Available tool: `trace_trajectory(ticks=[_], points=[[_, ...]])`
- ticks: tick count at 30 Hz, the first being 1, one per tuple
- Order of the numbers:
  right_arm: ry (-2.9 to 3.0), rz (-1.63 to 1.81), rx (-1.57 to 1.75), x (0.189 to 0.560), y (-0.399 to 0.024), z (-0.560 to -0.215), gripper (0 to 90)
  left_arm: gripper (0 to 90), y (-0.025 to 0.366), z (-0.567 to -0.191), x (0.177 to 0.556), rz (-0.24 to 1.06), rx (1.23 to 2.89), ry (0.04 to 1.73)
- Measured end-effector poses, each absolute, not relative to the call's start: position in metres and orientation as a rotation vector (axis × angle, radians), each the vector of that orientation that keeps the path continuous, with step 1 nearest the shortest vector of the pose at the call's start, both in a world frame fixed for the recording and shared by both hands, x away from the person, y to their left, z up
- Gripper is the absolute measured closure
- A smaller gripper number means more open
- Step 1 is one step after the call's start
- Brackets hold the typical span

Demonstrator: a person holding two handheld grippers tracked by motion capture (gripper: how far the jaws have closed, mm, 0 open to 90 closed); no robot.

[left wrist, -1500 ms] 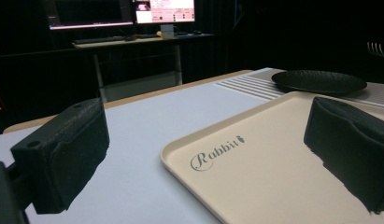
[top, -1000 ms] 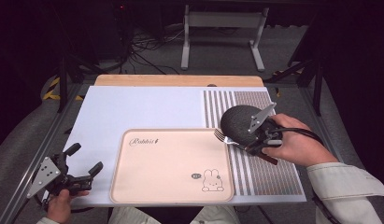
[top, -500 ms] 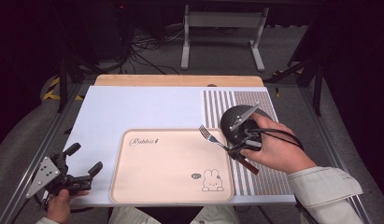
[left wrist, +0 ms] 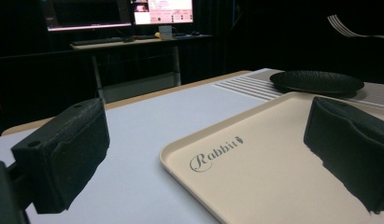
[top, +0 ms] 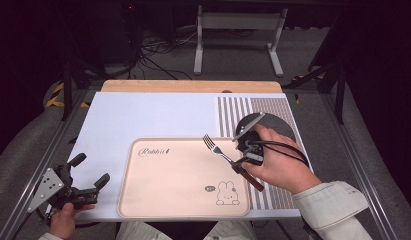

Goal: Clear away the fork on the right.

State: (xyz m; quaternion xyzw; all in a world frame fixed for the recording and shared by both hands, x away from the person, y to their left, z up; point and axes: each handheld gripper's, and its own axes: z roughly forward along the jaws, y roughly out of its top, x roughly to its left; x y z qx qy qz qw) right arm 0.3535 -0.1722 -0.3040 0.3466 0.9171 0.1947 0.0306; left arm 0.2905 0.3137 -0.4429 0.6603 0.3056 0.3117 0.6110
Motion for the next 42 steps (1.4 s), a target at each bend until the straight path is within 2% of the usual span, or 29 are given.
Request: trace_trajectory(ticks=[22,42], points=[[2.611,0.556,1.421,0.357,-0.153,-0.331,78.5,0.9,0.315,-0.442,0.291,0.720,1.520,0.705],[2.612,0.479,1.542,0.366,-0.135,-0.381,78.5,0.9,0.315,-0.442,0.291,0.720,1.518,0.705]])
